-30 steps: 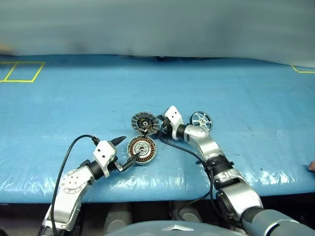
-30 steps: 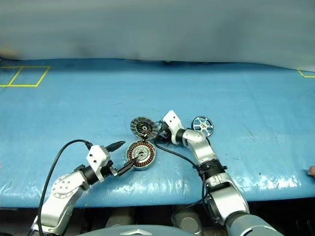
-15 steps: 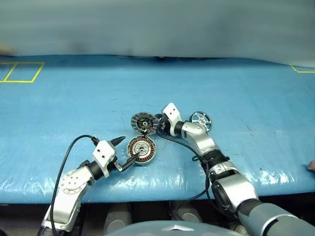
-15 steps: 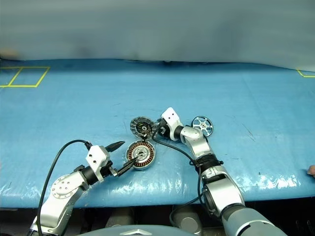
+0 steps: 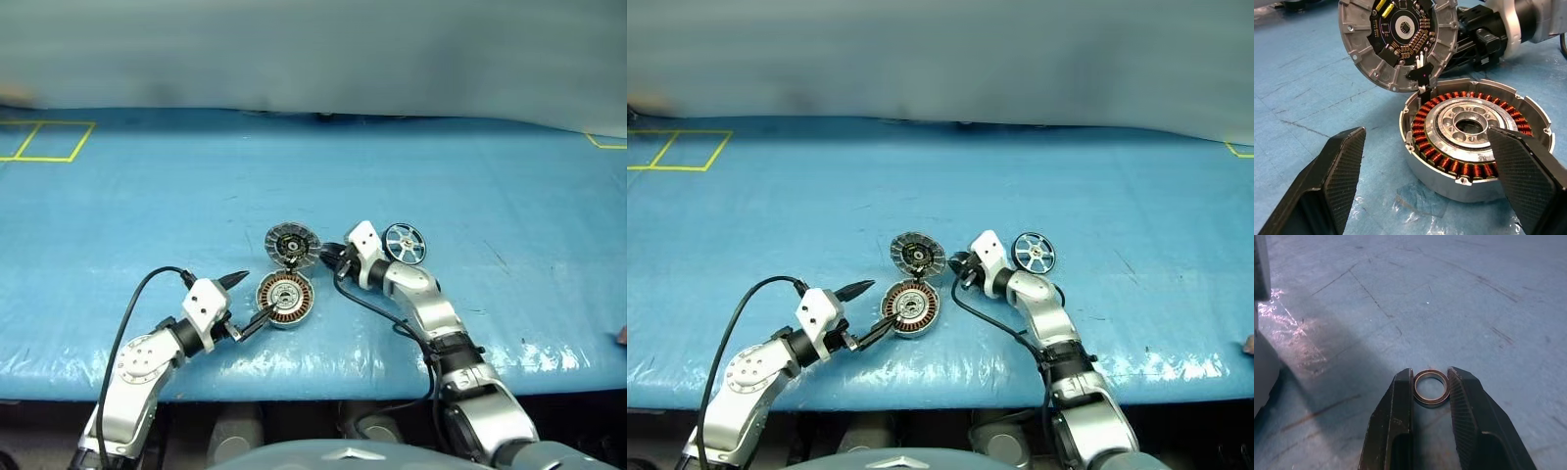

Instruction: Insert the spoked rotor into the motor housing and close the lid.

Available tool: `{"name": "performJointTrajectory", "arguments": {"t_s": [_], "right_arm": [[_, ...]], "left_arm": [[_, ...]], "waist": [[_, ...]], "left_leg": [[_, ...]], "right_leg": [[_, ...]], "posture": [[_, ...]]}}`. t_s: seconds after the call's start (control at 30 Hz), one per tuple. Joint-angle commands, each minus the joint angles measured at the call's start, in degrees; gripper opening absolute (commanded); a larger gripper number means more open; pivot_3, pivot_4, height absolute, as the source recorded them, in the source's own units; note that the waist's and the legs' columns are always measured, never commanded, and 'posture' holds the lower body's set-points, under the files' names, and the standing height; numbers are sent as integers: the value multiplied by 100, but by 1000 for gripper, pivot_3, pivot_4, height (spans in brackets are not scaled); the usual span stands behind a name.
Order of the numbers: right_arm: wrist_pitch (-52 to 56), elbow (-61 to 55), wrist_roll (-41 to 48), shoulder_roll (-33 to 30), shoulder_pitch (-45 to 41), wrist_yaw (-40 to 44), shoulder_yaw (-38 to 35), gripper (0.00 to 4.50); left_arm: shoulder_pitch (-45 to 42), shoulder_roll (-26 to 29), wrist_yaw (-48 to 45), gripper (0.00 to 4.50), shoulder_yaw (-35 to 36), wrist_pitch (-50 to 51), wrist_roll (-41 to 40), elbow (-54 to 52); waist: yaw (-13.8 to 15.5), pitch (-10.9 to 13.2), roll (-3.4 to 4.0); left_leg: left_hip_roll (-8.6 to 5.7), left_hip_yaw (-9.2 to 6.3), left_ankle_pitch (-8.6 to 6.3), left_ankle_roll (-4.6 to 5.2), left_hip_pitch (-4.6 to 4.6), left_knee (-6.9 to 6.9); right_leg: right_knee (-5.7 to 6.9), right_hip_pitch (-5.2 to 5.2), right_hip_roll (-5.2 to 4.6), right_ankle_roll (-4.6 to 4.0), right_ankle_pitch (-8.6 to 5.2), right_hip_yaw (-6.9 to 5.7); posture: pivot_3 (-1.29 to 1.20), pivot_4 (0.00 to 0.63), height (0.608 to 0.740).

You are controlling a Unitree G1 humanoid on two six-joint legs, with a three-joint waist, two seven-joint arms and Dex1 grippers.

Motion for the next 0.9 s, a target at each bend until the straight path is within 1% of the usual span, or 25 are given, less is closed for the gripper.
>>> {"name": "performJointTrajectory", "arguments": {"t_s": [0.03,0.27,0.37,0.53,0.67,0.9], "right_arm": [[407,-933,180,-286,476,100,-94,640],[961,-2330,453,-809,1140,453,55,640],[1126,-2789,551,-889,1265,534,153,640],[1288,-3272,615,-888,1353,516,342,640],[1348,-3425,655,-800,1286,608,695,640],[1191,-3214,554,-527,999,576,1136,640]], "left_arm": [[-1,18,-243,4204,143,-363,-248,-61],[84,-34,-536,4204,201,-758,-438,189],[147,-140,-622,4204,241,-1224,-494,332],[305,-259,-689,4204,274,-1458,-609,412],[437,-267,-780,4204,196,-1535,-621,471],[484,-232,-847,4204,151,-1555,-541,518]], "waist": [[12,0,0],[-4,3,-2],[-5,4,-2],[15,6,-7],[11,7,-9],[13,8,-11]], "left_leg": [[0,0,0,0,0,-1],[2,6,0,0,1,1],[3,8,0,0,1,1],[2,8,0,-1,-5,0],[3,8,0,0,-5,1],[3,9,0,-1,-6,3]], "right_leg": [[0,0,0,-1,-1,0],[0,-4,0,-6,-4,2],[-1,-6,0,-6,-4,3],[-3,-9,-1,-6,-4,3],[-4,-10,-1,-6,-5,2],[-3,-10,-2,-7,-5,2]], "posture": [[0,150,740],[0,150,740],[0,150,740],[0,150,740],[0,150,740],[0,150,740]]}}
